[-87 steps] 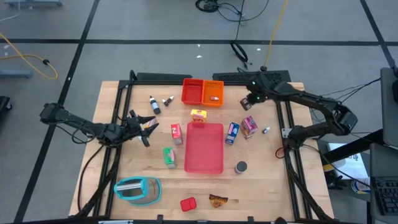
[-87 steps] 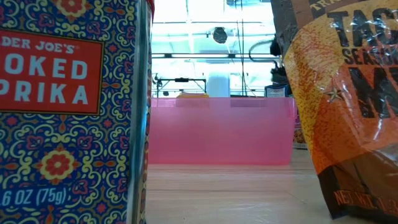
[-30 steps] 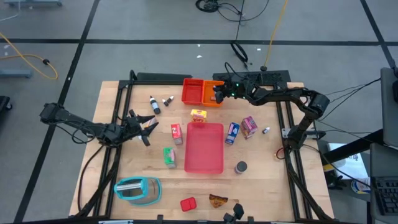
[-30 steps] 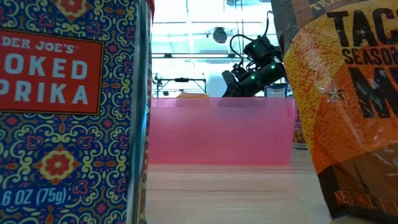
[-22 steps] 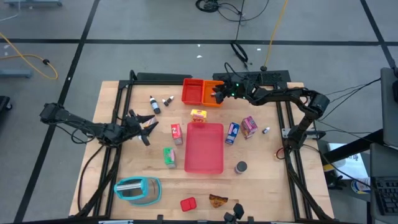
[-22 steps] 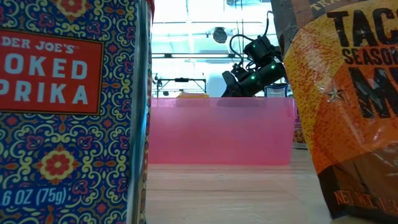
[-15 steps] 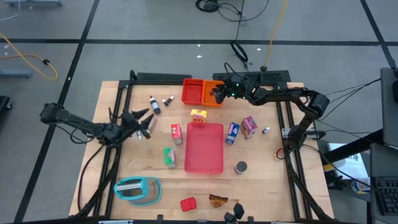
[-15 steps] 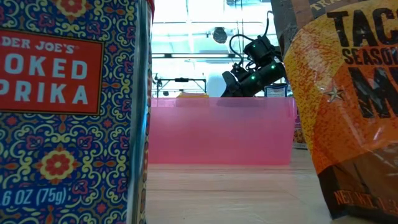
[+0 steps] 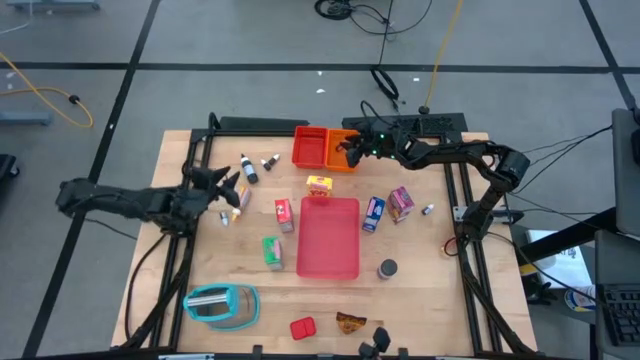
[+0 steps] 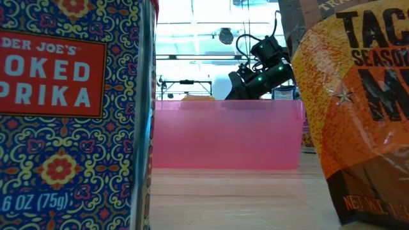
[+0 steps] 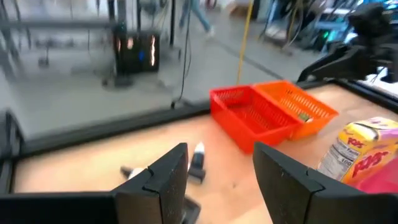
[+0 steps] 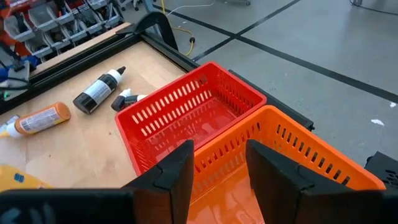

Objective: Pick & Place Kitchen Items
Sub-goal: Put the yellow food coloring bottle into the orange basket

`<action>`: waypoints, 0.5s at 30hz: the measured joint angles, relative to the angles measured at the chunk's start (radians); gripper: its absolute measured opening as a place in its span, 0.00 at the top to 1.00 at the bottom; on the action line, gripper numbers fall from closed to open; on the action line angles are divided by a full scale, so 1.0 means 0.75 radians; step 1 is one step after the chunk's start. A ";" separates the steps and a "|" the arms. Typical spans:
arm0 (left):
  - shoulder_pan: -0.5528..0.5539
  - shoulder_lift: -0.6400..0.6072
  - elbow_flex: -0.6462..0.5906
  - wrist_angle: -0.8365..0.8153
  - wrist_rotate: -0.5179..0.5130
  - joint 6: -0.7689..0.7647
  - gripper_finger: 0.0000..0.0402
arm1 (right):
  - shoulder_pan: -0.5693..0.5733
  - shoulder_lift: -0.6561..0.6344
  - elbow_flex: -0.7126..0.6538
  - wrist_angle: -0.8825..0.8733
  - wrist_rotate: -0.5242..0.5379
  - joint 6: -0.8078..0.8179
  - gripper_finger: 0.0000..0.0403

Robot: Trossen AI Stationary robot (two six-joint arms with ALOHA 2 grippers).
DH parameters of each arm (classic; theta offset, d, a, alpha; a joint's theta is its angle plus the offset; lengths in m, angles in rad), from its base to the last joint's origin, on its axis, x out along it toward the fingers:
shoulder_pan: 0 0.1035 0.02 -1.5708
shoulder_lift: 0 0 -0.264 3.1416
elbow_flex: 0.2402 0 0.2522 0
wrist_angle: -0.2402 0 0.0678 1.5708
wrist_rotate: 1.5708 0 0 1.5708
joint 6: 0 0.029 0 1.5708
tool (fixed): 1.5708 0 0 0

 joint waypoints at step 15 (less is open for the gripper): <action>0.566 0.142 0.119 -0.241 0.702 -0.083 0.54 | 0.011 0.000 0.000 0.045 -0.030 -0.015 0.65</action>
